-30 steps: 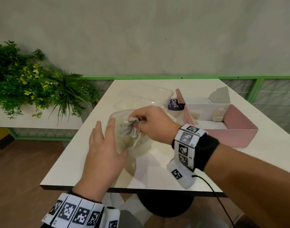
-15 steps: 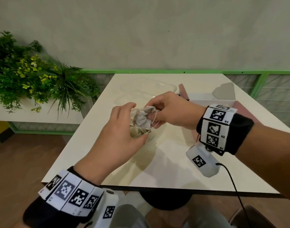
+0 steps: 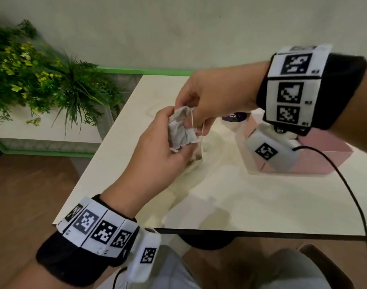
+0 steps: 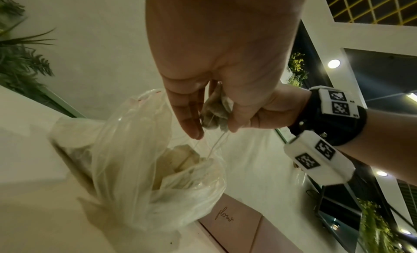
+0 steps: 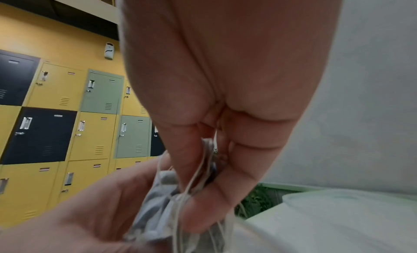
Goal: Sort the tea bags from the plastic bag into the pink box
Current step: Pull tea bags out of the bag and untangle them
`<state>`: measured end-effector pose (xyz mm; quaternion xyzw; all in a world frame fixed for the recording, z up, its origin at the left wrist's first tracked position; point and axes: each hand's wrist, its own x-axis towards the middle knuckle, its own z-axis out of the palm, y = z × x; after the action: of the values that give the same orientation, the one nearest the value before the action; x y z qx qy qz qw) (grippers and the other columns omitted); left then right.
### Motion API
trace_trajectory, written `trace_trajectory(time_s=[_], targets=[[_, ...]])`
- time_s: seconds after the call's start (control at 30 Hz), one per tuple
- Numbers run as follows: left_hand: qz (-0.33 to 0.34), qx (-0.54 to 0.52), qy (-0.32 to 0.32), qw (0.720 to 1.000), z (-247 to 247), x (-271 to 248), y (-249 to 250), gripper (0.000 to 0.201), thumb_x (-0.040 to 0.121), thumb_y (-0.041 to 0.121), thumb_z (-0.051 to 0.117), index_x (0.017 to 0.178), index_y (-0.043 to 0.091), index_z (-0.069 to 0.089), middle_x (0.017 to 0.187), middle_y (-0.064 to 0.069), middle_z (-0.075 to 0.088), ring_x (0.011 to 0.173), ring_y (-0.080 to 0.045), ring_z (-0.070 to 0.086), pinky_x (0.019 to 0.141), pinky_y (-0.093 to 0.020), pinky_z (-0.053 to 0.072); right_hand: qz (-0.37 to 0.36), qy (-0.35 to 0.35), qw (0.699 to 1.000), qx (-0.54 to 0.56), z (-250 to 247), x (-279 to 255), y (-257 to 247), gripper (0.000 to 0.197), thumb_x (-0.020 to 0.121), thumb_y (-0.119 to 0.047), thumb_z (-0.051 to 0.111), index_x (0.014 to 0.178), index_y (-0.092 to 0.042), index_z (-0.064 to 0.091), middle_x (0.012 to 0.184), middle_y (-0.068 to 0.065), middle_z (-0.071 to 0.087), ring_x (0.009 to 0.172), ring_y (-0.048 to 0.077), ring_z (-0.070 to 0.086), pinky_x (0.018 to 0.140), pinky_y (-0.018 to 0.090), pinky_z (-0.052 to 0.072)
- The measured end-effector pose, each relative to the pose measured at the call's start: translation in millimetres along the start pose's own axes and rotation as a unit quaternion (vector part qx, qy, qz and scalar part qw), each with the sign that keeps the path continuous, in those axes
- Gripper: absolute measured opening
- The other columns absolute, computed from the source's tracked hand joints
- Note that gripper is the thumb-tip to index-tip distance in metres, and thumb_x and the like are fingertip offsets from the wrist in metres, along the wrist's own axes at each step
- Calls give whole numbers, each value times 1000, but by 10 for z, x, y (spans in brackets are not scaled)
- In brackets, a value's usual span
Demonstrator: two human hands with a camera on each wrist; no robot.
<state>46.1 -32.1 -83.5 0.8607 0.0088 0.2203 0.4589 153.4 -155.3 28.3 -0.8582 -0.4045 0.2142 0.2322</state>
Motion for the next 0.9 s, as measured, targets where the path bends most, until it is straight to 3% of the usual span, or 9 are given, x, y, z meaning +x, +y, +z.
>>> trace_trajectory(time_s=[0.17, 0.33, 0.5, 0.67, 0.8, 0.9], targets=[[-11, -30, 5, 999, -31, -18, -60, 70, 86, 22, 80, 140, 37, 39, 115, 20, 65, 101, 7, 64, 78, -8, 49, 10, 10, 998, 60, 26, 26, 23, 20, 85, 10, 67, 91, -7, 74, 83, 14, 77, 74, 20, 76, 74, 32, 63], [-5, 47, -33, 998, -35, 10, -82, 69, 87, 10, 75, 141, 37, 41, 116, 15, 62, 96, 1, 65, 74, -11, 50, -5, 68, 984, 162, 375, -38, 413, 20, 84, 14, 67, 95, -2, 73, 88, 21, 75, 70, 24, 73, 70, 33, 63], [26, 147, -83, 985, -61, -42, 8, 63, 88, 21, 73, 141, 35, 42, 128, 13, 56, 102, -5, 61, 84, -26, 55, -49, 107, 977, 179, 527, -47, 668, 14, 88, 10, 64, 97, 2, 72, 91, 26, 73, 74, 26, 72, 72, 34, 63], [-4, 198, -96, 975, 33, -32, 150, 61, 87, 33, 75, 139, 32, 44, 124, 12, 57, 93, 2, 59, 72, -17, 48, -74, 107, 970, 207, 599, -50, 789, 12, 86, 9, 65, 96, 4, 72, 91, 29, 72, 80, 36, 75, 76, 48, 63], [-44, 251, -126, 959, 60, 139, 333, 56, 85, 43, 77, 133, 37, 48, 113, 16, 63, 79, 2, 66, 62, -15, 45, -64, 92, 964, 241, 528, -104, 881, 14, 84, 12, 65, 96, 8, 70, 90, 28, 71, 72, 30, 72, 78, 49, 63], [-76, 273, -143, 948, 48, 347, 523, 49, 79, 43, 83, 121, 37, 58, 106, 15, 66, 74, -8, 70, 63, -28, 52, -71, 83, 958, 263, 456, -155, 941, 13, 84, 10, 68, 94, 4, 71, 83, 23, 69, 70, 29, 71, 77, 47, 63]])
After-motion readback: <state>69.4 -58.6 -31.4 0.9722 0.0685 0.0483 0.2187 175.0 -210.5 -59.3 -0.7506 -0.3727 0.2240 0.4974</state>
